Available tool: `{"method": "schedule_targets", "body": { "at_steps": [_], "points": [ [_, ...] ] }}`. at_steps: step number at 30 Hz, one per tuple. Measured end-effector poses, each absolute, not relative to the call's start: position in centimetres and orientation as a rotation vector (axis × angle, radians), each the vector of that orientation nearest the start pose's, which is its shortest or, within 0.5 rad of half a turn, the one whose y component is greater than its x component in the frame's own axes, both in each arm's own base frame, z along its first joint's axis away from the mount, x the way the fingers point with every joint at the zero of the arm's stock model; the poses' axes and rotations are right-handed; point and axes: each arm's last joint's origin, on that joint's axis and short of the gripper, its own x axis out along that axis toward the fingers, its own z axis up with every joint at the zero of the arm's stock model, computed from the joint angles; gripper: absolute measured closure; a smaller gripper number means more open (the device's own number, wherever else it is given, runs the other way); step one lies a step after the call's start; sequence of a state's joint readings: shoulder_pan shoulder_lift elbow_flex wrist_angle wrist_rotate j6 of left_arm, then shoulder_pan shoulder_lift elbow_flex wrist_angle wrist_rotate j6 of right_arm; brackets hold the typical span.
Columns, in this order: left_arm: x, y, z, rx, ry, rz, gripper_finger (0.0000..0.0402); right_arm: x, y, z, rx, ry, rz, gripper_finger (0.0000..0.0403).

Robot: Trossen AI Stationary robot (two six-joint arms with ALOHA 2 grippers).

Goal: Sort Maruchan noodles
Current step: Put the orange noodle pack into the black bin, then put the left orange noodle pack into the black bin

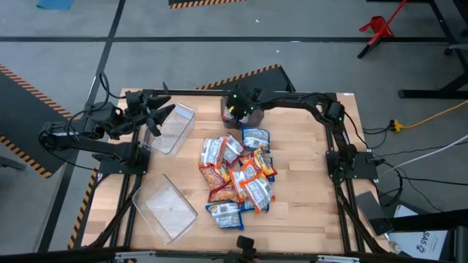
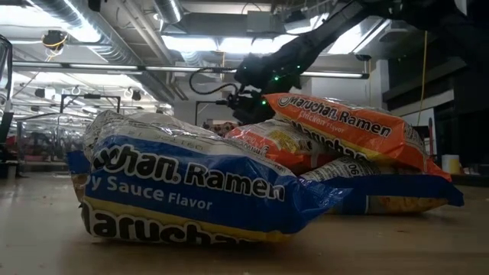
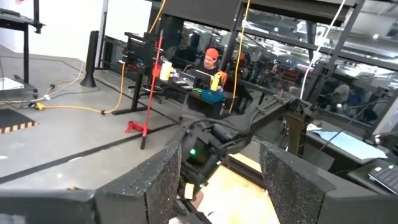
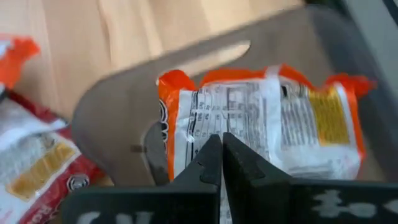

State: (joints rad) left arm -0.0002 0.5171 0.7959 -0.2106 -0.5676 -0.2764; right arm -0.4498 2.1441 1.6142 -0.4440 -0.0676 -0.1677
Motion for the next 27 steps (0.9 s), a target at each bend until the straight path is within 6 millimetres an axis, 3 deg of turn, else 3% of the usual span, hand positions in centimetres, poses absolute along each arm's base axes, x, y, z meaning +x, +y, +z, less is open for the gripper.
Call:
{"method": "schedule_targets", "body": {
  "at_steps": [6,14,17,21,24,27],
  "points": [
    [10.2,1.6,36.4,-0.284,-0.131,0.558,0.0189,40.3,-19.7,17.1,-0.014,1.135,-0.356,0.0402],
    [10.2,1.6,36.1,-0.276,-0.103,0.562,0.0189,40.6,-19.8,19.6,-0.046,1.067,-0.297,0.0402],
    [10.2,1.6,36.1,-0.278,-0.103,0.562,0.0189,40.4,-19.7,19.6,0.003,1.084,-0.332,0.0402],
    [10.2,1.5,36.1,-0.282,-0.103,0.550,0.0189,38.7,-19.0,19.4,0.099,1.255,-0.323,0.0402],
    [10.0,1.5,36.2,-0.287,-0.110,0.547,0.0189,37.5,-17.8,20.3,0.230,1.323,-0.260,0.0402],
    [9.9,1.5,36.3,-0.289,-0.117,0.548,0.0189,37.5,-16.1,21.3,0.373,1.298,-0.139,0.0402]
  ]
}}
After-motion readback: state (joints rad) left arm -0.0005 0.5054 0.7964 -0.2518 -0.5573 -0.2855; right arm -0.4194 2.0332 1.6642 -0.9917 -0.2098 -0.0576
